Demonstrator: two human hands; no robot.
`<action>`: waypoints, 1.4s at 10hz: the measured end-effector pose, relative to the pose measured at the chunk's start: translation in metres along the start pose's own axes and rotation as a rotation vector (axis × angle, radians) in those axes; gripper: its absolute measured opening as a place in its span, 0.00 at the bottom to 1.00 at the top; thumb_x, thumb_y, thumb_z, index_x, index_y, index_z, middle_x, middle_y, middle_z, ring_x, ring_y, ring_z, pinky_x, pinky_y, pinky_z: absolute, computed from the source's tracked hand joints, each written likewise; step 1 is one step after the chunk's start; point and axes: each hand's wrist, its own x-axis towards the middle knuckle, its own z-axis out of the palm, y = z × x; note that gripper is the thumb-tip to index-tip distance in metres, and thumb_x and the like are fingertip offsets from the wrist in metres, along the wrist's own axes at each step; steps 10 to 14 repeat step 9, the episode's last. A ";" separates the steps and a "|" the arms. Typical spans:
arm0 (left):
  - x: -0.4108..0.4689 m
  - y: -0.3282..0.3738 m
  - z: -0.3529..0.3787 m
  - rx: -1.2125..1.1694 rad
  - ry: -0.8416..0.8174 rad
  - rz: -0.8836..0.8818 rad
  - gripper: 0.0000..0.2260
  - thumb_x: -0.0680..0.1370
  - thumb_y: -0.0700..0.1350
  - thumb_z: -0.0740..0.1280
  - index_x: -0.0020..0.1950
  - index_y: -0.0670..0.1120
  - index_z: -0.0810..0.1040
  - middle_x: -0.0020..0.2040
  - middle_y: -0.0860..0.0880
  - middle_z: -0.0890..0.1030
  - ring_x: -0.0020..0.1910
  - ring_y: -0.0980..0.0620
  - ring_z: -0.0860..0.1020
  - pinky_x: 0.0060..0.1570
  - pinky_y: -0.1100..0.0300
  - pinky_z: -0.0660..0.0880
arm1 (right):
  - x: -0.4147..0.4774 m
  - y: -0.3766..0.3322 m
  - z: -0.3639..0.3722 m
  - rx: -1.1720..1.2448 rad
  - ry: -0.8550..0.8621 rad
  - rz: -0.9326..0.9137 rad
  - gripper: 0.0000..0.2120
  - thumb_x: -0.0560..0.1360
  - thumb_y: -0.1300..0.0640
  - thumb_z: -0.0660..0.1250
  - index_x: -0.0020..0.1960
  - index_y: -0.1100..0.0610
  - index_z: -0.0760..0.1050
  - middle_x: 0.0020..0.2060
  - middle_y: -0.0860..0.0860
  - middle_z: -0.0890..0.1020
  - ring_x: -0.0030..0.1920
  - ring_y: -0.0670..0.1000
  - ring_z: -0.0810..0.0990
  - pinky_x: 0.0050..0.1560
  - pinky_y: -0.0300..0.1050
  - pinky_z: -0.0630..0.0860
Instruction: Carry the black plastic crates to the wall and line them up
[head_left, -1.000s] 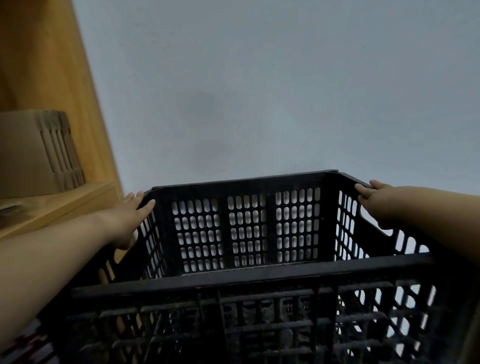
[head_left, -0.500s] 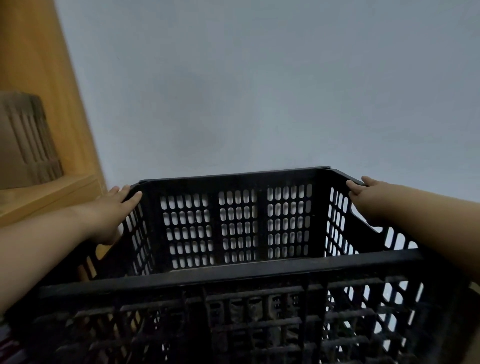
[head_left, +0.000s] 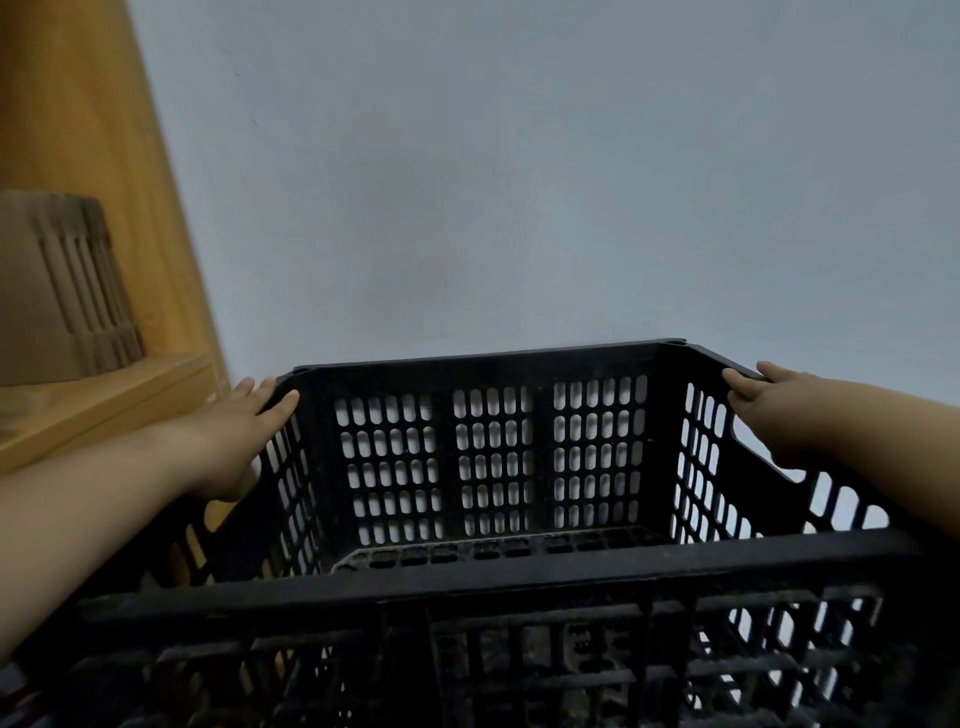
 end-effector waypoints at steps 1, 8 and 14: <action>0.003 0.002 -0.002 0.018 0.000 -0.022 0.40 0.74 0.38 0.60 0.74 0.45 0.33 0.76 0.40 0.35 0.75 0.42 0.37 0.74 0.47 0.43 | 0.001 -0.001 -0.004 -0.040 -0.033 -0.012 0.31 0.78 0.63 0.51 0.76 0.57 0.41 0.76 0.51 0.35 0.77 0.58 0.41 0.76 0.54 0.51; -0.022 0.002 -0.022 -0.008 0.018 -0.043 0.42 0.74 0.54 0.64 0.75 0.48 0.36 0.77 0.39 0.37 0.76 0.41 0.38 0.74 0.47 0.46 | -0.043 0.011 -0.032 0.166 0.050 -0.088 0.36 0.77 0.54 0.59 0.76 0.51 0.41 0.76 0.54 0.37 0.76 0.57 0.37 0.75 0.56 0.46; -0.053 0.001 -0.057 -0.231 0.035 0.027 0.37 0.76 0.55 0.63 0.76 0.48 0.44 0.78 0.42 0.47 0.76 0.43 0.47 0.74 0.51 0.51 | -0.088 0.031 -0.071 0.364 0.207 -0.192 0.35 0.78 0.48 0.60 0.76 0.51 0.42 0.77 0.52 0.41 0.77 0.53 0.42 0.75 0.50 0.46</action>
